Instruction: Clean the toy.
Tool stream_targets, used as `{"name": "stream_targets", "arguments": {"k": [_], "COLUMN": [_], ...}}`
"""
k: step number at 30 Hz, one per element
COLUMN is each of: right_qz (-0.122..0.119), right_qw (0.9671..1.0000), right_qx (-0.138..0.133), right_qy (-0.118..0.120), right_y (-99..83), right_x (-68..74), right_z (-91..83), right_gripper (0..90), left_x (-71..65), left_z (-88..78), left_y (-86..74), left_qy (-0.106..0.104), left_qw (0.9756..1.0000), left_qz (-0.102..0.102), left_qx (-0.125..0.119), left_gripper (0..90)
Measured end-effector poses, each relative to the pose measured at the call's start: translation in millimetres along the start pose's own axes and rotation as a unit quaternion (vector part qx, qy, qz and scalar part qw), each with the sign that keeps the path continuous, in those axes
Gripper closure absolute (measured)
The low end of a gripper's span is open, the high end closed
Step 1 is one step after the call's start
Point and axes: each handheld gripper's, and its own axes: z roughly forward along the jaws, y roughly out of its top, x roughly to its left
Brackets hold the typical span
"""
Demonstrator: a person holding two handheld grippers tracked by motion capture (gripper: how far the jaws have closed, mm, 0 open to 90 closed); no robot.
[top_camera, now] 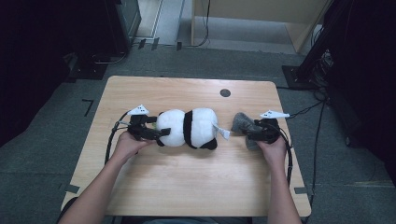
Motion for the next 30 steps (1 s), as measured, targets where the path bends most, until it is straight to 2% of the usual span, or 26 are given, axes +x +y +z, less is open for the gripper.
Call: {"name": "stream_targets", "arguments": {"k": [3, 5, 7, 11, 13, 16, 17, 19, 21, 26, 29, 30], "right_qz": [-0.001, -0.001, -0.007, -0.008, -0.011, 0.004, -0.006, 0.0, 0.008, 0.01, 0.017, 0.027], "right_qw": [0.9998, 0.9992, 0.9987, 0.9986, 0.9984, 0.9976, 0.9972, 0.9966, 0.9958, 0.9954, 0.9953, 0.9956], "right_qx": [0.02, 0.04, 0.047, 0.046, 0.043, 0.043, 0.042, 0.03, 0.033, 0.025, 0.027, 0.03], "right_qy": [-0.003, -0.01, -0.018, -0.024, -0.035, -0.055, -0.062, -0.076, -0.085, -0.093, -0.091, -0.085], "right_y": [-3.9, -7.1, -9.3, -12.6, -15.1, -15.3, -16.2, -19.0, -18.2, -19.3, -18.1, -16.6], "right_x": [-1.8, -1.7, -0.7, -0.2, 1.2, 3.7, 5.4, 9.1, 9.8, 9.7, 7.7, 5.6], "right_z": [9.1, 16.9, 20.9, 22.8, 23.5, 23.3, 23.7, 23.8, 23.2, 23.5, 22.7, 22.1], "right_gripper": [23.3, 26.3, 29.5, 37.1, 40.2, 45.8, 46.0, 47.1, 50.8, 54.5, 58.3, 58.4], "left_x": [-1.8, -2.7, -2.1, -2.4, -2.5, -3.3, -3.9, -5.6, -7.7, -11.4, -14.8, -16.0], "left_z": [-1.6, -1.5, -1.5, -2.3, -2.6, -3.1, -3.5, -4.8, -6.2, -9.3, -9.8, -10.2], "left_y": [0.5, 0.6, -0.2, -1.6, -1.7, -1.1, -0.6, 0.8, 2.2, 5.1, 8.5, 9.7], "left_qy": [-0.001, 0.002, 0.0, 0.0, 0.0, 0.002, 0.002, 0.005, 0.008, 0.006, 0.01, 0.011], "left_qw": [0.9999, 0.9999, 0.9999, 0.9998, 0.9998, 0.9998, 0.9999, 0.9999, 0.9998, 0.9998, 0.9997, 0.9997], "left_qz": [0.011, 0.014, 0.013, 0.02, 0.02, 0.016, 0.014, 0.012, 0.014, 0.015, 0.02, 0.023], "left_qx": [-0.005, -0.006, -0.006, -0.008, -0.007, -0.007, -0.007, -0.01, -0.012, -0.011, 0.003, 0.004], "left_gripper": [11.6, 12.9, 13.0, 12.8, 12.8, 12.8, 12.8, 13.0, 13.9, 15.7, 15.6, 15.7]}}
